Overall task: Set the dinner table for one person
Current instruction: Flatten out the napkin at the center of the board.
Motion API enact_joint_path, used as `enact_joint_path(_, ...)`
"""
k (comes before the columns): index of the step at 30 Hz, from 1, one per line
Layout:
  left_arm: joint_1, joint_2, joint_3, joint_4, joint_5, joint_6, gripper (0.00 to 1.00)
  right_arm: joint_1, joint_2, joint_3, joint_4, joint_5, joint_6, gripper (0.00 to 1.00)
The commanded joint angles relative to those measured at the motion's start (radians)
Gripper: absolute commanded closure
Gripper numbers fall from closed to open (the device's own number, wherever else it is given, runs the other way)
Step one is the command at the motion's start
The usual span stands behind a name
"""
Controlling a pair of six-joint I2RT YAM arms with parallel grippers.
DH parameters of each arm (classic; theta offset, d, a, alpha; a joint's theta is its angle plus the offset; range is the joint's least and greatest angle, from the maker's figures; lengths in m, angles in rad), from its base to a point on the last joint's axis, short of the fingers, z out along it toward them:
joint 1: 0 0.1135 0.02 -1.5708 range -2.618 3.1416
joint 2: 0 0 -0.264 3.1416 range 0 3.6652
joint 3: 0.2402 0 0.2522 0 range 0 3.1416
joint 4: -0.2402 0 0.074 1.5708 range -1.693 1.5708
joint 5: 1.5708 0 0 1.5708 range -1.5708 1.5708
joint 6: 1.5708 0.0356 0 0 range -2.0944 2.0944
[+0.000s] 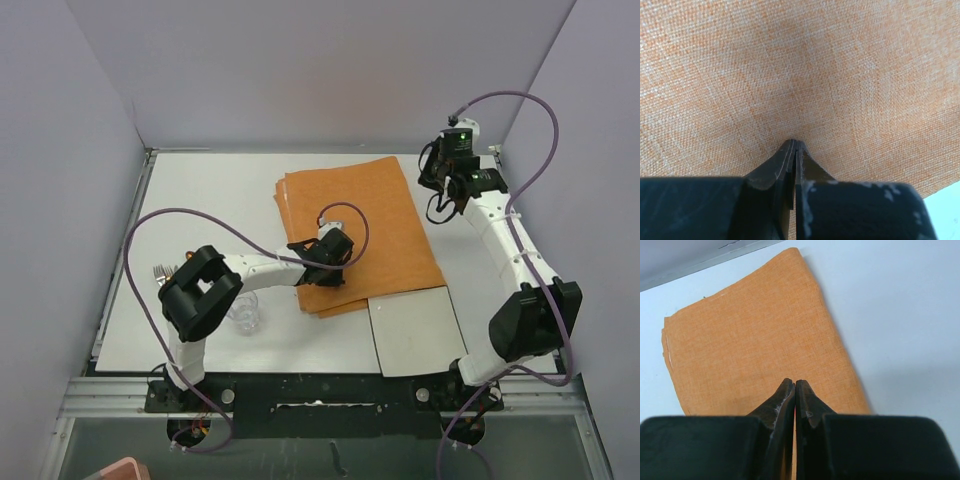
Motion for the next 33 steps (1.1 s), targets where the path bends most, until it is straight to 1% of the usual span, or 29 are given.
enact_joint_path(1,-0.024,-0.076,-0.082,-0.195,-0.054,-0.012,1.00,0.011,-0.094,-0.003,-0.009,-0.019,0.026,1.00)
enact_joint_path(8,-0.043,-0.181,-0.113,-0.366,-0.185,-0.078,1.00,0.034,-0.133,-0.034,-0.026,-0.025,0.027,1.00)
enact_joint_path(14,-0.038,-0.247,-0.158,-0.399,-0.235,-0.097,1.00,0.101,-0.140,-0.087,-0.061,-0.009,0.014,1.00)
enact_joint_path(16,-0.037,-0.265,-0.167,-0.403,-0.245,-0.103,1.00,0.127,-0.125,-0.098,-0.105,0.002,0.005,1.00)
enact_joint_path(21,-0.041,-0.313,-0.147,-0.441,-0.297,-0.117,1.00,0.154,-0.023,-0.162,-0.205,-0.014,-0.005,1.00)
enact_joint_path(25,-0.047,-0.398,-0.092,-0.475,-0.367,-0.100,1.00,0.171,0.061,-0.230,-0.215,-0.043,-0.017,1.00)
enact_joint_path(29,-0.047,-0.504,-0.033,-0.508,-0.442,-0.062,1.00,0.191,0.152,-0.237,-0.230,-0.064,-0.040,1.00)
enact_joint_path(33,-0.047,-0.606,0.006,-0.519,-0.471,-0.016,1.00,0.216,0.224,-0.222,-0.250,-0.074,-0.048,1.00)
